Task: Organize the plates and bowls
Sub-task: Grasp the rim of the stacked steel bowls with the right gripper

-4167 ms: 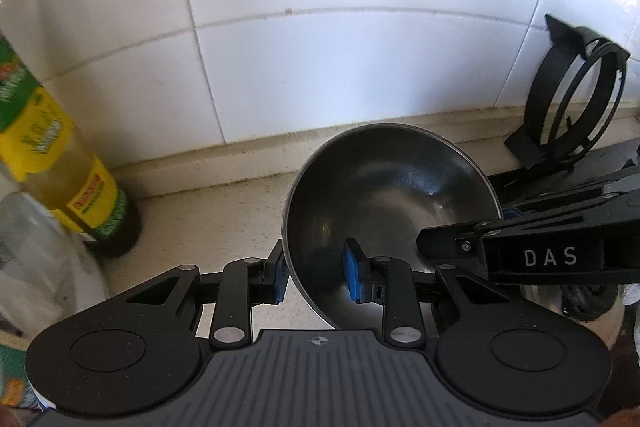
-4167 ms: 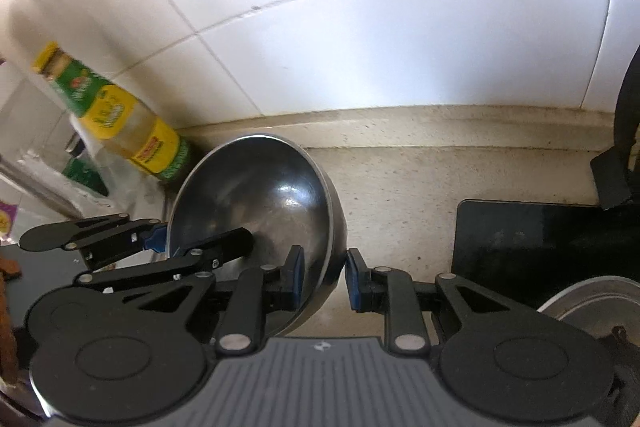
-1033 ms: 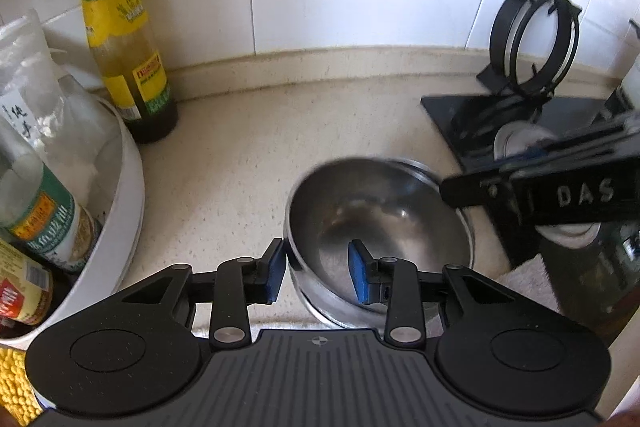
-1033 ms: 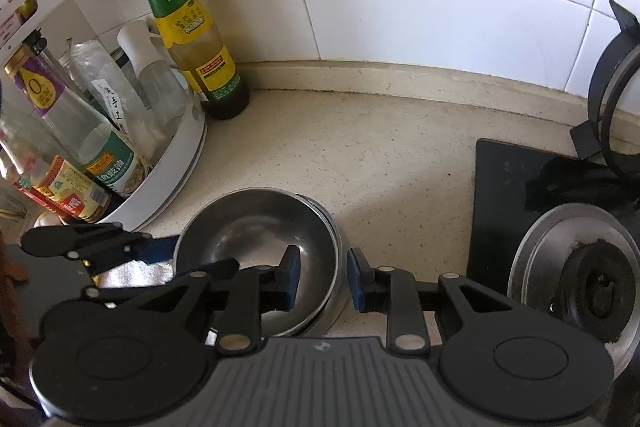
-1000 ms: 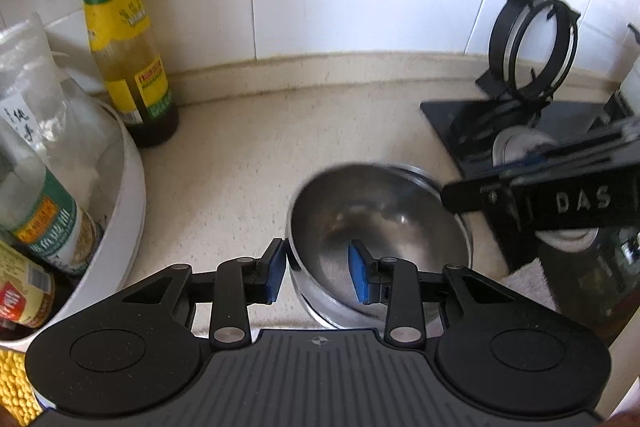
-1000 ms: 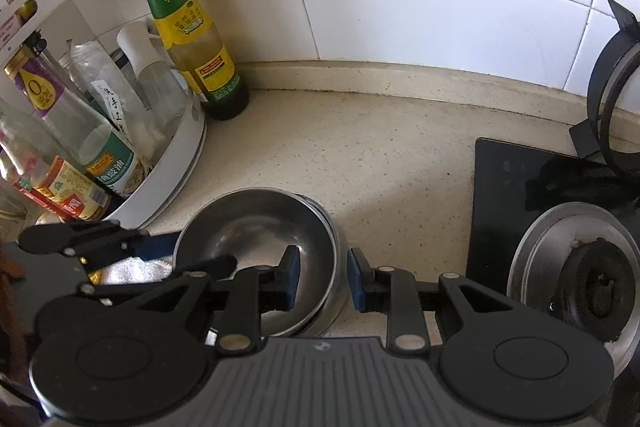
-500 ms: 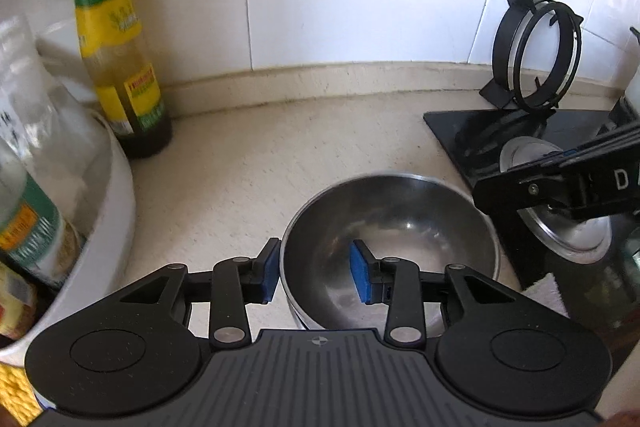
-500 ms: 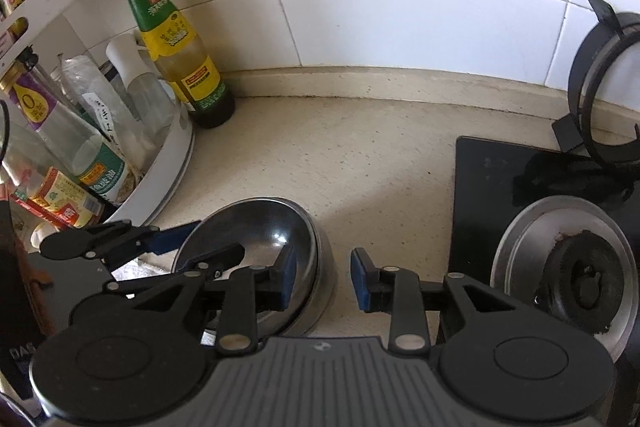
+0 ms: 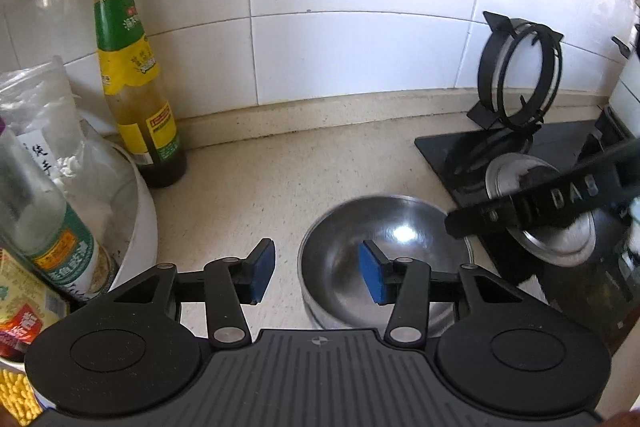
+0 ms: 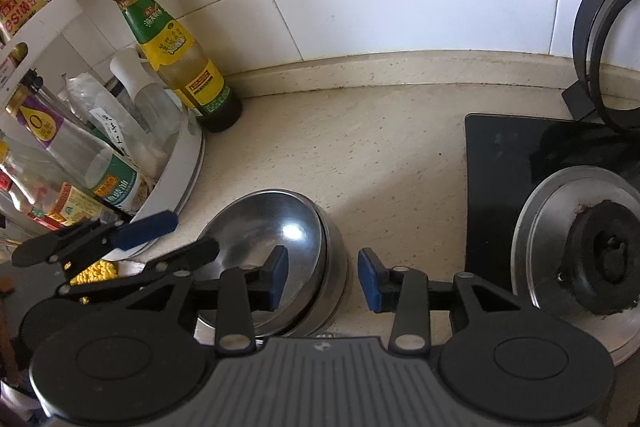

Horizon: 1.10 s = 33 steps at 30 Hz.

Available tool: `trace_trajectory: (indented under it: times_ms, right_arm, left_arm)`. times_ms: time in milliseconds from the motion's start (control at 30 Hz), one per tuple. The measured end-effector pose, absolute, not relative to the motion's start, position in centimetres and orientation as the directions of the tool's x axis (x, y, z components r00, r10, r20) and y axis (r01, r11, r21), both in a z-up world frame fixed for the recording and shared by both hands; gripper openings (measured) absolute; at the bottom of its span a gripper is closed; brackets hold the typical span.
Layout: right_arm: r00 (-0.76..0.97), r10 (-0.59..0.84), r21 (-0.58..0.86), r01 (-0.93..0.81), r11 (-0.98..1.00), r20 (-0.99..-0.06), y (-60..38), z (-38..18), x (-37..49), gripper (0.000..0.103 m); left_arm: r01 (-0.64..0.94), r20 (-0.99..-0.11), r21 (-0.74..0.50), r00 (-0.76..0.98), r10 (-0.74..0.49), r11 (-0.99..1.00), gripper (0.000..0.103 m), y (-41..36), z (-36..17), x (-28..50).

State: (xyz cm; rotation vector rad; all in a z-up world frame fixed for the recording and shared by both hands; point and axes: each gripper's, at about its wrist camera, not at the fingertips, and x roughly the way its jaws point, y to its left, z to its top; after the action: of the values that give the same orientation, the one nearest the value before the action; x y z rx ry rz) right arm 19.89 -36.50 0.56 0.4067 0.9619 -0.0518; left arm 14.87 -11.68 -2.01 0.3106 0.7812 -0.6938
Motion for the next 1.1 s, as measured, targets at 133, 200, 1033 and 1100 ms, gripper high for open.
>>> trace_trajectory:
  times_ms: [133, 200, 1033, 1100]
  right_arm:
    - [0.577, 0.154, 0.341, 0.231, 0.911, -0.802, -36.7, 0.2, 20.0, 0.063]
    - [0.577, 0.168, 0.358, 0.232, 0.905, -0.799, -36.6, 0.0, 20.3, 0.063]
    - [0.586, 0.161, 0.393, 0.293, 0.872, -0.794, -35.2, -0.6, 19.5, 0.074]
    - [0.587, 0.162, 0.398, 0.299, 0.867, -0.793, -34.8, -0.7, 19.4, 0.078]
  left_arm:
    - [0.683, -0.725, 0.033, 0.519, -0.453, 0.730, 0.059, -10.8, -2.0, 14.3]
    - [0.684, -0.724, 0.037, 0.521, -0.453, 0.728, 0.062, -10.5, -2.1, 14.1]
    - [0.776, -0.723, 0.046, 0.460, -0.515, 0.629, 0.082, -6.7, -3.4, 14.4]
    - [0.780, -0.725, 0.050, 0.458, -0.514, 0.623, 0.085, -6.6, -3.6, 14.4]
